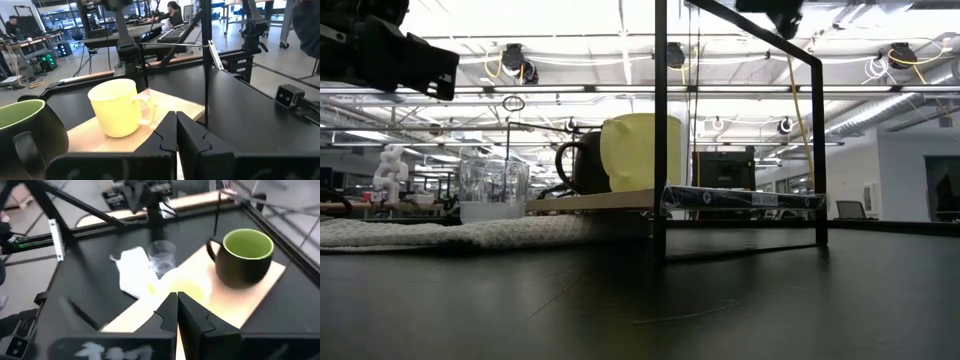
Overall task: Stack small to large cups/mugs on shelf
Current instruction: Put the yellow mug on the shelf
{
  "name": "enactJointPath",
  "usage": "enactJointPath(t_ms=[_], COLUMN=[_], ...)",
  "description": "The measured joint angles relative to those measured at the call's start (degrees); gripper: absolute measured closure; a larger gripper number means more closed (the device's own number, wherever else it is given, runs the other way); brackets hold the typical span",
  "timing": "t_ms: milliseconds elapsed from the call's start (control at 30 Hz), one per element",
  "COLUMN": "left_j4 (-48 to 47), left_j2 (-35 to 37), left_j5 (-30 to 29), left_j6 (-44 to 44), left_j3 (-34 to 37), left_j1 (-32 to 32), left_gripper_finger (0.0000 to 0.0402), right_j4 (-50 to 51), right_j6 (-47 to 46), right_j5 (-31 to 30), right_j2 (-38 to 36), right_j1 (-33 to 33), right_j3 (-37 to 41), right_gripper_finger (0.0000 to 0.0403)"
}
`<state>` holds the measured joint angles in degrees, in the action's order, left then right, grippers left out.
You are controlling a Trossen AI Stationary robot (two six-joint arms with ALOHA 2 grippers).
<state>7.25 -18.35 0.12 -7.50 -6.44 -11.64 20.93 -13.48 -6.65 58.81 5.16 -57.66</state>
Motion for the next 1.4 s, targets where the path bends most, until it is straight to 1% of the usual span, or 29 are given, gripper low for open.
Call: enactJointPath(t_ms=[100,200,367,567,667,733,867,933,1033,1133,1200,1300,1400], left_j4=[-0.3,-0.3,-1.9,-2.4,-2.4,-2.5,-2.7,-2.7,-2.8,-2.8,-2.8,-2.8,-2.8], left_j2=[0.0,0.0,0.0,0.0,0.0,0.0,0.0,0.0,0.0,0.0,0.0,0.0,0.0], left_j5=[0.0,0.0,0.0,-0.1,-0.1,-0.1,-0.1,-0.2,-0.2,-0.2,-0.2,-0.2,-0.2], left_j6=[-0.3,-0.3,0.2,0.2,0.2,0.2,0.2,0.2,-0.2,-1.0,-1.0,-1.0,-1.0], left_j3=[0.0,0.0,0.0,0.0,0.0,0.0,0.0,0.0,0.0,0.0,0.0,0.0,0.0], left_j1=[0.0,0.0,0.0,0.0,0.0,0.0,0.0,0.0,0.0,0.0,0.0,0.0,0.0], left_gripper_finger=[0.0393,0.0381,0.0378,0.0393,0.0399,0.0398,0.0382,0.0376,0.037,0.037,0.0371,0.0371,0.0371], right_j4=[3.6,5.5,12.3,21.9,27.9,31.6,39.2,42.8,44.4,43.8,44.0,43.9,44.0], right_j6=[0.3,1.1,2.1,0.6,-1.6,-3.3,-5.3,-5.5,-4.5,-0.5,0.2,-1.0,-4.5], right_j5=[5.2,8.3,8.4,8.4,8.4,8.4,8.5,8.5,8.7,12.5,13.3,13.0,12.7], right_j2=[4.5,10.2,20.6,31.2,35.8,38.5,43.1,45.3,47.3,47.8,47.8,47.7,47.8], right_j1=[-4.6,-7.6,-10.7,-13.6,-15.2,-15.9,-16.5,-16.3,-15.2,-14.3,-13.9,-13.6,-13.6], right_j3=[-4.8,-9.9,-21.0,-34.3,-40.4,-43.7,-49.2,-51.7,-53.6,-53.7,-53.7,-53.7,-53.7], right_gripper_finger=[0.0403,0.0403,0.0403,0.0403,0.0403,0.0403,0.0403,0.0403,0.0403,0.0403,0.0403,0.0401,0.0392])
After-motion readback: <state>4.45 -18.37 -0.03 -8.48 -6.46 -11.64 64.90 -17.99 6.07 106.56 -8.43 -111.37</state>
